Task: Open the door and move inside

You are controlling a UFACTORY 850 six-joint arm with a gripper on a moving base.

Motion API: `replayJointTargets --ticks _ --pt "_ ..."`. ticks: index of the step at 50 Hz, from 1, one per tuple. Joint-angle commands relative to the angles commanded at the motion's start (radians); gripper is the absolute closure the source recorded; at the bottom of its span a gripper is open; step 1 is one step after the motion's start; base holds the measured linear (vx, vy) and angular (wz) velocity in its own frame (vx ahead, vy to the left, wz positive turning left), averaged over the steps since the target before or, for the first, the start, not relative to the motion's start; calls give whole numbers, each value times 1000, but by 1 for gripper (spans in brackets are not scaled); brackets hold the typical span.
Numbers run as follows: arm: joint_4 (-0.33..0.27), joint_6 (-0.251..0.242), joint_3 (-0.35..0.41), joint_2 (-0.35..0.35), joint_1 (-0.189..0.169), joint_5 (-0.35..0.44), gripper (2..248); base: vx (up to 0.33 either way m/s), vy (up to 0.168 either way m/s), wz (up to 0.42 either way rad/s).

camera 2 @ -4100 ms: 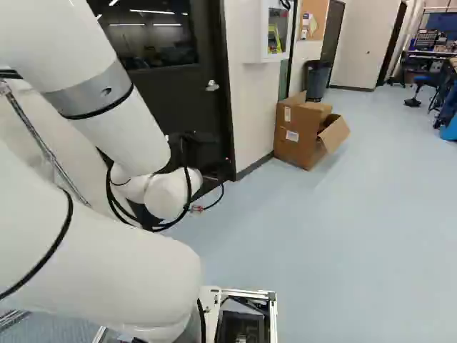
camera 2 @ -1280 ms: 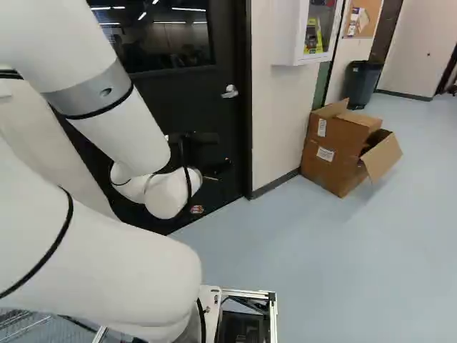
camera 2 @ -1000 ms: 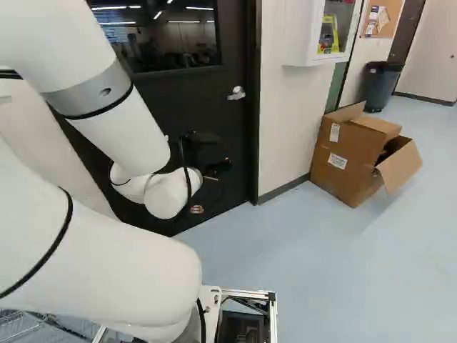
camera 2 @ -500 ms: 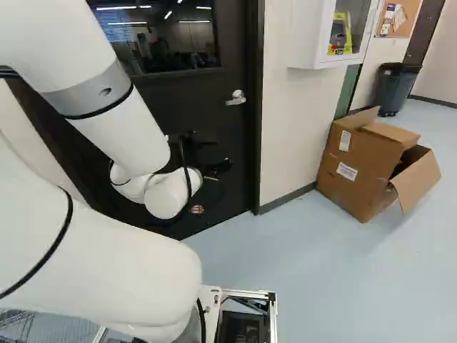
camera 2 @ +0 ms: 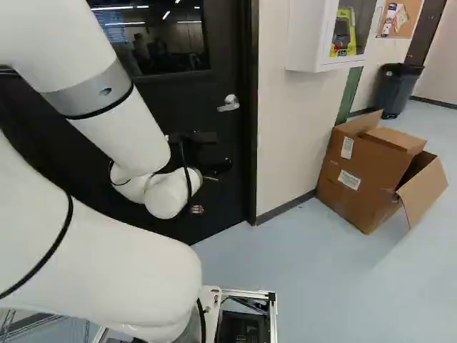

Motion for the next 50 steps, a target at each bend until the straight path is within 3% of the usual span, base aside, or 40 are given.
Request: replayJointTargets --ticks 23,50 --pt "0 0 -12 -11 0 0 3 27 1 0" --pt "0 0 -112 -52 -7 0 3 0 0 0"
